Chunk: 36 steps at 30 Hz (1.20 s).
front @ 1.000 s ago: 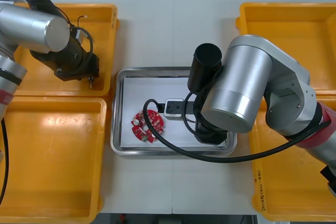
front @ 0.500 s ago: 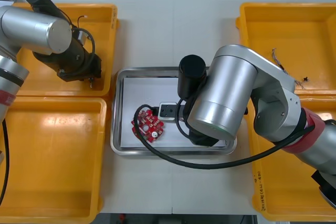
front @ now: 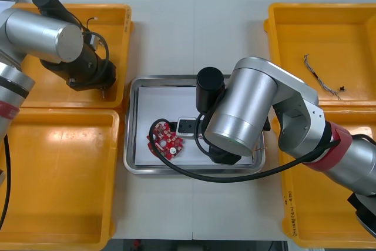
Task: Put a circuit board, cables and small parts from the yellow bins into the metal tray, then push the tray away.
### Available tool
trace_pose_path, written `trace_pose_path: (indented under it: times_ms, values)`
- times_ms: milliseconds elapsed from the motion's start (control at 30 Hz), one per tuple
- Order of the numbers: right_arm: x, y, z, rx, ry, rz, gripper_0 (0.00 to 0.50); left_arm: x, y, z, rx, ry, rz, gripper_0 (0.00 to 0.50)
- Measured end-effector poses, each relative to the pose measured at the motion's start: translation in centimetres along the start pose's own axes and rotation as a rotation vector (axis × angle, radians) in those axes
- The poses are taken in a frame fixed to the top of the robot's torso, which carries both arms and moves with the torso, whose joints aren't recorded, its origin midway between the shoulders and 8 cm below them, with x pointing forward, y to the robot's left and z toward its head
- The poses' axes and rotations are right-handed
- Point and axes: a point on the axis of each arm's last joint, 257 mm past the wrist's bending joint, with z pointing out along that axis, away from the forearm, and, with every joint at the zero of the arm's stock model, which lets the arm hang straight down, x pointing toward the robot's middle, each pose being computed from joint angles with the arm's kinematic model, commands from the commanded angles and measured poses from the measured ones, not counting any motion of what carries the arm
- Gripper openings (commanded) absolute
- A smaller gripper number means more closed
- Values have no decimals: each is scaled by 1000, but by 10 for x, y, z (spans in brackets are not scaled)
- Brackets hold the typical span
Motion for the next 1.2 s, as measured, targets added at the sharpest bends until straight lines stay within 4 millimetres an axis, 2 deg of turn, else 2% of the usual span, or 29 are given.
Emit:
trace_pose_path:
  times_ms: [100,133,633,667,700,733,767,800,833,867,1200]
  values:
    - [0,-1,1,2,2,0,0,0,0,0,0,-1,2,0]
    - [0,-1,1,4,1,-5,14,0,0,0,0,-1,2,0]
    - [-2,-8,13,10,-8,-6,14,-1,-3,-1,18,1,-8,0]
    - [-2,-8,13,12,-5,-5,33,-2,-3,-2,21,-1,-13,0]
    - [-1,-9,14,14,-3,-6,77,-3,-3,-3,24,-3,-18,0]
    - [-1,-9,14,17,0,-7,170,-5,-2,-4,27,-6,-24,0]
    - [-1,-9,14,18,1,-8,228,-6,-1,-6,29,-9,-30,0]
    - [-1,-9,14,19,2,-8,405,-8,0,-7,31,-9,-37,0]
    - [-1,-9,15,20,2,-9,483,-8,2,-9,31,-8,-43,0]
    - [0,-9,15,21,3,-9,500,-8,3,-12,31,-2,-48,0]
    - [1,-10,15,25,10,-9,500,-10,3,-45,36,10,-49,0]
